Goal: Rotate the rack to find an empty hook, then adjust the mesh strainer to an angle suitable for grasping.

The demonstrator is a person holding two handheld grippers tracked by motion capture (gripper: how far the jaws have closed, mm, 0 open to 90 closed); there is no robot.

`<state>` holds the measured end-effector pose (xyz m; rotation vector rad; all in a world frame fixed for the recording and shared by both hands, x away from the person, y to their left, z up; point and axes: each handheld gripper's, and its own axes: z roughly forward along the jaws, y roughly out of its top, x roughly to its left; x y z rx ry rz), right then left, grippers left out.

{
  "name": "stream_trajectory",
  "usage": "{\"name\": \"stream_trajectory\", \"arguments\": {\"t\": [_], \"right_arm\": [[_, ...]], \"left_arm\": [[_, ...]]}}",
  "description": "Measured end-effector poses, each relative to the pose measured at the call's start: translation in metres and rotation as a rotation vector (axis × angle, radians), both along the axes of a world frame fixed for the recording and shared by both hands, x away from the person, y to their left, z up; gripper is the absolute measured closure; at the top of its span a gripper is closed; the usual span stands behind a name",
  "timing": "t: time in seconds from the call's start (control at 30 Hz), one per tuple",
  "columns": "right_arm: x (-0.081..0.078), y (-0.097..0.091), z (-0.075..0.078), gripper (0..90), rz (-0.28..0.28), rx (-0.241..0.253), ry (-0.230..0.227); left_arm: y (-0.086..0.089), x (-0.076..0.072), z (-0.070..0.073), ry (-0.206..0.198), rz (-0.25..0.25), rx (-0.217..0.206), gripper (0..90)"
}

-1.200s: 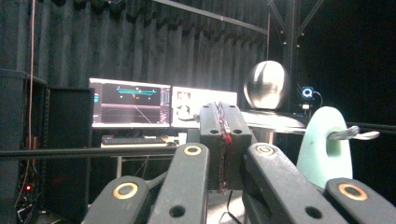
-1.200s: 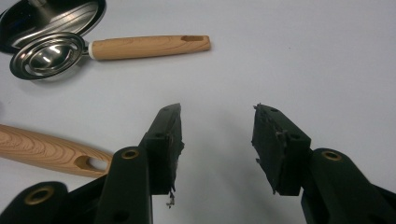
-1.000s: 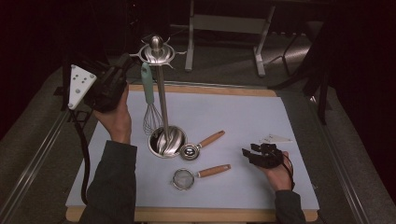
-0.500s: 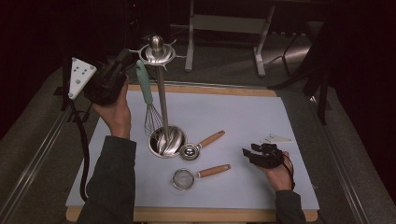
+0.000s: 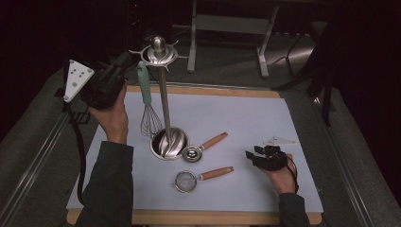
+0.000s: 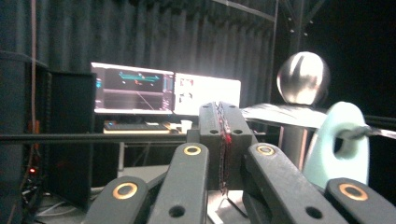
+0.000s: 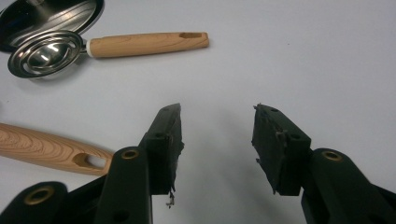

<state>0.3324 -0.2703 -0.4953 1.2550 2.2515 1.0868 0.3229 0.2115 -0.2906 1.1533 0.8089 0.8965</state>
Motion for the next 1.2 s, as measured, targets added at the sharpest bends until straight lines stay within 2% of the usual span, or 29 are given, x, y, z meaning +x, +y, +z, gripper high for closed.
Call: {"name": "stream_trajectory", "arguments": {"t": [0.33, 0.5, 0.57, 0.67, 0.83, 1.0, 1.2], "right_arm": [[0.000, -0.003, -0.001, 51.5, -0.009, 0.005, 0.005], [-0.001, -0.005, 0.000, 51.5, -0.013, 0.007, 0.003], [-0.001, -0.005, 0.000, 51.5, -0.017, 0.008, 0.005], [-0.001, -0.006, 0.000, 51.5, -0.017, 0.008, 0.005], [-0.002, -0.005, 0.001, 51.5, -0.014, 0.008, 0.003], [-0.003, -0.005, 0.003, 51.6, -0.007, 0.030, -0.001], [-0.003, -0.006, 0.004, 51.6, -0.007, 0.037, -0.001]], "left_arm": [[0.008, -0.003, -0.004, 0.061, -0.054, 0.056, 88.1], [0.014, -0.003, -0.012, 0.095, -0.058, 0.067, 88.0], [0.016, -0.004, -0.015, 0.108, -0.055, 0.081, 87.8], [0.019, -0.006, -0.019, 0.127, -0.052, 0.124, 86.8], [0.026, -0.011, -0.029, 0.155, -0.053, 0.144, 86.0], [0.034, -0.011, -0.051, 0.190, -0.039, 0.161, 84.4], [0.039, -0.015, -0.092, 0.254, -0.025, 0.147, 84.3]]}}
